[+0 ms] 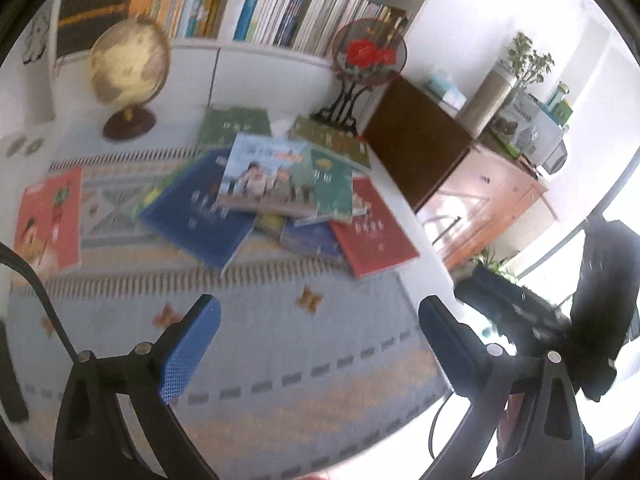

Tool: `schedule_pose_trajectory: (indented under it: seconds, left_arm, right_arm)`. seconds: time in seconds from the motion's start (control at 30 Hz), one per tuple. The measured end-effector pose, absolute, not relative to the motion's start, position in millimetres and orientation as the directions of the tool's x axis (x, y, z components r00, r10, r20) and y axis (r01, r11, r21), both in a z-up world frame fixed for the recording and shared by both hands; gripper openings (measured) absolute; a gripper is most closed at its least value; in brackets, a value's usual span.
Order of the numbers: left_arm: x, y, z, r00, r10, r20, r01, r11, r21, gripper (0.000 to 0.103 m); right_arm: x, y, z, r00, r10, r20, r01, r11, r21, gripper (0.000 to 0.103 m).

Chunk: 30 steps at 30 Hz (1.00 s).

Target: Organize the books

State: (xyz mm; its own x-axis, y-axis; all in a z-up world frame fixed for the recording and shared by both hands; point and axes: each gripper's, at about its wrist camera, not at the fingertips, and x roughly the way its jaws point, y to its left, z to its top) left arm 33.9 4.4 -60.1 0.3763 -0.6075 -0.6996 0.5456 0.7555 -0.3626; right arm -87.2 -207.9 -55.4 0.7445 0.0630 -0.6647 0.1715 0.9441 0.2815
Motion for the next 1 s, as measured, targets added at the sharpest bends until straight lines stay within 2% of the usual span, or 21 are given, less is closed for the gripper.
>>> schedule_pose_trajectory:
  seconds: [0.27,0.4,0.5,0.53,0.67,0.8,0.93,1.0]
  left_arm:
    - [127,-37,-74,0.404,-0.584,-0.704,0.554,0.769,-0.320,0.099]
    - [183,-47,-102,0.392,-0.531,-0.751,0.561,0.785,-0.262,0.099]
    - [225,-52,-133,0.328,-0.516,-0.791,0.565,0.779,-0.273,0.098]
    - [238,-53,-144,0.313,-0.520,-0.794,0.559,0.777,-0.288,0.097]
    - [277,-59,-182,0.232,-0.532,-0.815,0.534,0.770,-0.350,0.085]
    - [298,-67,-211,0.169,-0.548,-0.819,0.513,0.759,-0.401,0.079]
    - [308,-74,-229,0.130,-0.560,-0.818,0.493,0.753,-0.436,0.079]
    - [310,-76,-231,0.138,-0.572,-0.808,0.494,0.747,-0.445,0.079]
  right_arm:
    - [-26,-241,-59,0.727,-0.009,-0.687,0.239,0.941,0.240,0.080]
    - [35,-252,-81,0.676,-0.052,-0.735,0.257,0.952,0.169,0.080]
    - [79,-262,-107,0.644,0.004,-0.765,0.273,0.933,0.235,0.080]
    - [91,-265,-114,0.638,0.020,-0.770,0.278,0.926,0.254,0.078]
    - [139,-277,-150,0.578,0.051,-0.814,0.321,0.903,0.284,0.055]
    - [169,-289,-179,0.532,0.065,-0.844,0.364,0.883,0.297,0.053]
    - [185,-289,-197,0.505,0.042,-0.862,0.375,0.889,0.263,0.052]
    - [191,-288,-202,0.499,0.021,-0.866,0.375,0.896,0.237,0.046]
